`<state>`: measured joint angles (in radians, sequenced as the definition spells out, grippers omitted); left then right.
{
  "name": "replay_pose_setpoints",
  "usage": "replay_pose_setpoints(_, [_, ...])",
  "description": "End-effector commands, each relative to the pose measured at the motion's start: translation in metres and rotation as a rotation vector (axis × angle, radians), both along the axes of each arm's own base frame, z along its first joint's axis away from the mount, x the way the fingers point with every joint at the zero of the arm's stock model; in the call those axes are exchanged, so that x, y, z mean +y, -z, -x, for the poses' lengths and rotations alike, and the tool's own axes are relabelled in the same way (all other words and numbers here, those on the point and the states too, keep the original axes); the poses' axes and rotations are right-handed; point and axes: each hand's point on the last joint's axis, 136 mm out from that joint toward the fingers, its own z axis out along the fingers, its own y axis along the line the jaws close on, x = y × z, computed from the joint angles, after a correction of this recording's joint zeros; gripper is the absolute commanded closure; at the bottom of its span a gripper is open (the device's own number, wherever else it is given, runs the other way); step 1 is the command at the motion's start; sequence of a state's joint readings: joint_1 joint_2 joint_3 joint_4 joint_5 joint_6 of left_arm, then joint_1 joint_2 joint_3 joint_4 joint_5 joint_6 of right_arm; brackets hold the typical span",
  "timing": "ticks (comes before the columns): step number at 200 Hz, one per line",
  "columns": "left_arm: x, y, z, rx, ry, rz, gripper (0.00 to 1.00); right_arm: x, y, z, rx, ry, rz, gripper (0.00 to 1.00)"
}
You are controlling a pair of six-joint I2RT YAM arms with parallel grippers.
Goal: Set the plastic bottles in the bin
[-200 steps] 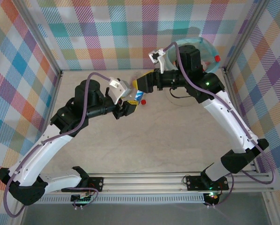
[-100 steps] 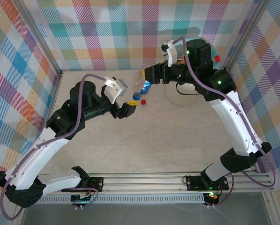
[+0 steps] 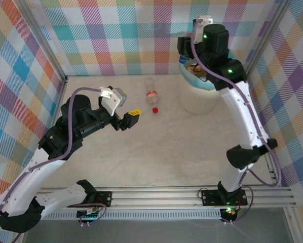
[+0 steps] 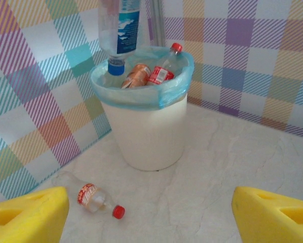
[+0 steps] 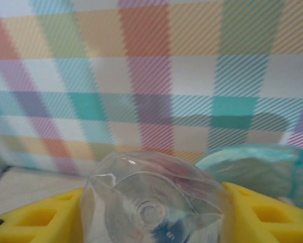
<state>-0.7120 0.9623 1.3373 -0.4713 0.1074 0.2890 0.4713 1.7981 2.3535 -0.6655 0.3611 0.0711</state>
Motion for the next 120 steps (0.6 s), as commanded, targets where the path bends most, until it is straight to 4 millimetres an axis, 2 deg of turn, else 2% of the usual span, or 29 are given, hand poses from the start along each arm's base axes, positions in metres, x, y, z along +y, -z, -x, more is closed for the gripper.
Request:
replay_pose_setpoints(1, [0.005,0.001,0.005,-0.023,-0.013,-0.007,0.16,-0.024,-0.019,-0.031,-0.106,0.187,0.088,0.52])
replay_pose_setpoints(29, [0.012,0.008,0.006,-0.03,-0.037,-0.023,0.16,-0.019,0.004,-0.062,-0.083,0.227,0.157,0.52])
replay_pose_setpoints(43, [0.014,0.011,0.006,-0.027,-0.043,-0.027,0.16,-0.019,0.022,-0.074,-0.048,0.244,0.173,0.52])
replay_pose_setpoints(120, [0.016,0.021,0.005,-0.01,-0.056,-0.032,0.15,-0.037,0.125,-0.102,0.226,0.26,0.049,0.49])
